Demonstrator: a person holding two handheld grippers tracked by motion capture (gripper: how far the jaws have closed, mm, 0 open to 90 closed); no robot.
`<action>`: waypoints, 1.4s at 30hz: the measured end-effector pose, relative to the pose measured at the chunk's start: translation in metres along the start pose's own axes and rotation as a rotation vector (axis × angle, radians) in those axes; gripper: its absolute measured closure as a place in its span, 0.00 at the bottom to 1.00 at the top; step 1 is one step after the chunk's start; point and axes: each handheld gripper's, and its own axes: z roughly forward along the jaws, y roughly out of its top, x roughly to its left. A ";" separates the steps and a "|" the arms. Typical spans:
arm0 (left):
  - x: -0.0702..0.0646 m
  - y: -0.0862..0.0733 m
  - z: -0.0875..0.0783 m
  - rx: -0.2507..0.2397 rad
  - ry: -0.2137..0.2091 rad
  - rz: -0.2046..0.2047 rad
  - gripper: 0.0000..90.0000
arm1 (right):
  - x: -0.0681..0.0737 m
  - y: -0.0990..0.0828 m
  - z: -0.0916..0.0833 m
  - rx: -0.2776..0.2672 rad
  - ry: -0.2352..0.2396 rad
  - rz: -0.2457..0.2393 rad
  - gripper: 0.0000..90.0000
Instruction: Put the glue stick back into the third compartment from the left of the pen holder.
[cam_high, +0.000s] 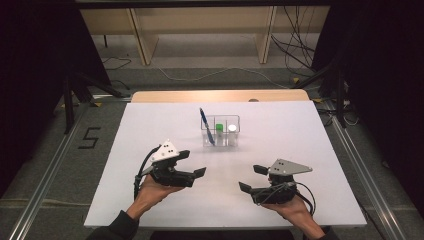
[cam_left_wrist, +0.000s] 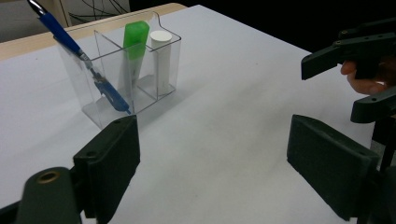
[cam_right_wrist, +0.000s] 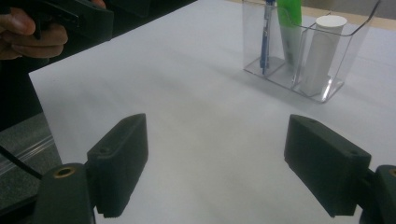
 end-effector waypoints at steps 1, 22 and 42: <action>0.000 -0.001 -0.001 0.001 0.002 -0.001 0.19 | 0.000 0.000 0.000 0.002 -0.001 0.001 0.25; -0.003 -0.021 -0.016 -0.021 0.008 0.002 0.17 | 0.000 -0.002 0.001 0.010 -0.002 0.009 0.25; 0.003 -0.030 -0.025 -0.071 0.027 -0.027 0.17 | -0.002 -0.003 0.000 0.010 -0.012 0.012 0.25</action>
